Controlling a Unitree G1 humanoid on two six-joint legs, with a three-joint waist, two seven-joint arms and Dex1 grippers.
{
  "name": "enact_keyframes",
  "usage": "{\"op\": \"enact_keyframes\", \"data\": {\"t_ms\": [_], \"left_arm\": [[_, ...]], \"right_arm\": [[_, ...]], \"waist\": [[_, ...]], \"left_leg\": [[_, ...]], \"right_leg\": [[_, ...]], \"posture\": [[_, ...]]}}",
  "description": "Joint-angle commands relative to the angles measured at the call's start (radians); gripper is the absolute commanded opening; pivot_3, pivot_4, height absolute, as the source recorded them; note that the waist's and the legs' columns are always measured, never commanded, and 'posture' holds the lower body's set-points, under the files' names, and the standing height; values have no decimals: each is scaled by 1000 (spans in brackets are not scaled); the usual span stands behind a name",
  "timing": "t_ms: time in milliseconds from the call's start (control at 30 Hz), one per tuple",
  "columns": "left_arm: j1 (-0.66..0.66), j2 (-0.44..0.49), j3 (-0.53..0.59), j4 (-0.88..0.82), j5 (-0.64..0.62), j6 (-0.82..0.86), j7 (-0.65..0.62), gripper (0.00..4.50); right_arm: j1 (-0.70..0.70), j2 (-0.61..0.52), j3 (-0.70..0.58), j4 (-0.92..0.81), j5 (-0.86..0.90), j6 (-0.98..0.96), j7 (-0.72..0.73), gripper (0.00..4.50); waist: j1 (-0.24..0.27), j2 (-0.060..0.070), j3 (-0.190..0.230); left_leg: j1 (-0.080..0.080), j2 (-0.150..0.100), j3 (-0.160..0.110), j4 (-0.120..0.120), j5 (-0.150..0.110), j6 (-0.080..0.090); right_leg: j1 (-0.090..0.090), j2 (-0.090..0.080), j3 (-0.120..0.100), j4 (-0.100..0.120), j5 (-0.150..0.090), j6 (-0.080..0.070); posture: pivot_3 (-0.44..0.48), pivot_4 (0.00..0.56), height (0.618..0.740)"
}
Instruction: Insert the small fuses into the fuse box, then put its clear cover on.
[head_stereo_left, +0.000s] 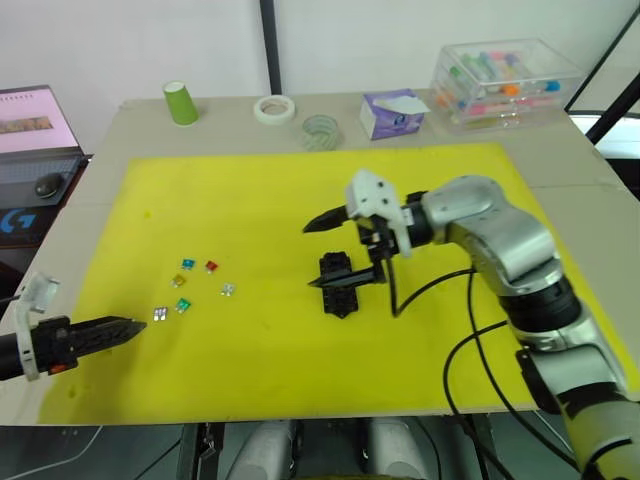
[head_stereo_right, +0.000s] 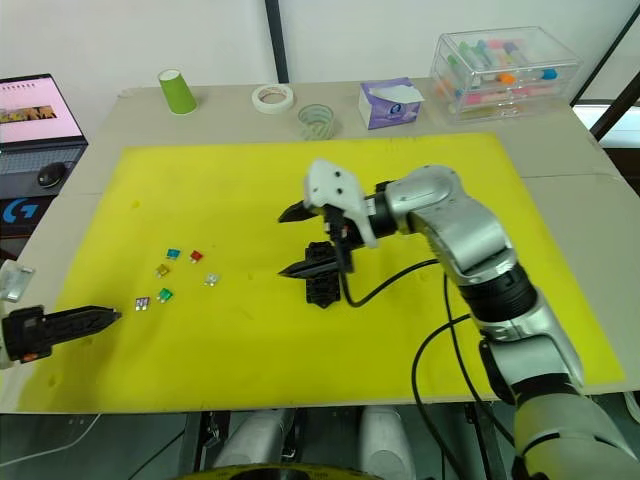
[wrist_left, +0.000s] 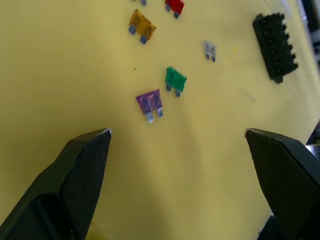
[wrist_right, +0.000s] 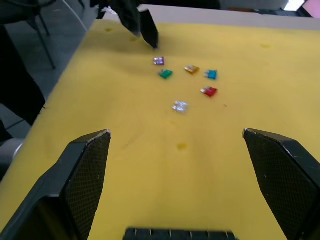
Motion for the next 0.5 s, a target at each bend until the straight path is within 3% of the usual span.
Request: {"op": "enact_keyframes", "data": {"t_ms": [33, 100, 200, 500], "left_arm": [[-28, -3, 1, 22, -42, 82, 50, 4500], [-38, -4, -20, 46, -32, 79, 67, 4500], [-61, -2, -36, 83, -28, 80, 88, 3950], [-117, -21, -75, 79, -70, 136, 120, 3950]], "right_arm": [[-54, 40, -2, 0, -5, -33, -16, 4487], [-64, 54, 1, 11, -10, -47, -20, 4487], [-68, 58, 1, 14, -14, -60, -17, 4500], [-63, 45, -2, -1, -26, -73, -17, 4500]], "waist": [[-5, 0, 0], [-9, 0, 0], [-12, 0, -1], [-13, 0, -1]], "left_leg": [[0, 0, 0, 0, 0, 0], [0, 0, -1, 0, 0, 0], [0, 0, -1, 0, 0, 0], [0, -1, -2, 0, 0, -1]], "right_leg": [[0, 0, 0, 0, 0, 0], [0, 0, 0, 0, 0, 0], [0, 0, 0, 1, 0, 0], [0, 0, 0, 2, 0, 0]], "posture": [[0, 150, 740], [0, 150, 740], [0, 150, 740], [0, 150, 740]]}}
